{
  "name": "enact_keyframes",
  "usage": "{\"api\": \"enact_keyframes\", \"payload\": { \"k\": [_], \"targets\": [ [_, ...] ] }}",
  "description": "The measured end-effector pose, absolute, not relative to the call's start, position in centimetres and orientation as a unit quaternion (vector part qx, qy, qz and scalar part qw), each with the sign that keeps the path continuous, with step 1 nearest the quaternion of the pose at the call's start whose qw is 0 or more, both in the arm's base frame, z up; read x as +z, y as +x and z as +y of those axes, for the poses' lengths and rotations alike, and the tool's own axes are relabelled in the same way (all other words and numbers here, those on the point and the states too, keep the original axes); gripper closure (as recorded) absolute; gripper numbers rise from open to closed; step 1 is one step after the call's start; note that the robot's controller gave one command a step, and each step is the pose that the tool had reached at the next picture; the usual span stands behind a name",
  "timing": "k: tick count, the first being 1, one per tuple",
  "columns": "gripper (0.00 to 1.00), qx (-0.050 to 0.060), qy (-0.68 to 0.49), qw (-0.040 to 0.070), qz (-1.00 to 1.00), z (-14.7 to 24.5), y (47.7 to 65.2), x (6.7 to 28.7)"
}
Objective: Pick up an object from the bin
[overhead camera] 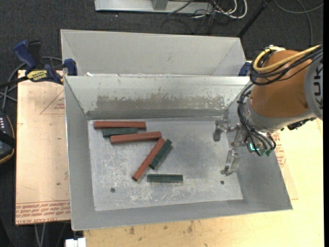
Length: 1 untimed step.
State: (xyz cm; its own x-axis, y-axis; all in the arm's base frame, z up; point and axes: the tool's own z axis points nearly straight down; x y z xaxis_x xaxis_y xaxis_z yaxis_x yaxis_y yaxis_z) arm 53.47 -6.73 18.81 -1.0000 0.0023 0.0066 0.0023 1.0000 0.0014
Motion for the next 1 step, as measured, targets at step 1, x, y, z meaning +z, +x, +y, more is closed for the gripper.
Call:
{"api": "enact_keyframes", "payload": {
  "k": [1],
  "targets": [
    [0.0,-0.002,0.26,0.001,-0.966,1.81,53.73,6.86]
  ]
}}
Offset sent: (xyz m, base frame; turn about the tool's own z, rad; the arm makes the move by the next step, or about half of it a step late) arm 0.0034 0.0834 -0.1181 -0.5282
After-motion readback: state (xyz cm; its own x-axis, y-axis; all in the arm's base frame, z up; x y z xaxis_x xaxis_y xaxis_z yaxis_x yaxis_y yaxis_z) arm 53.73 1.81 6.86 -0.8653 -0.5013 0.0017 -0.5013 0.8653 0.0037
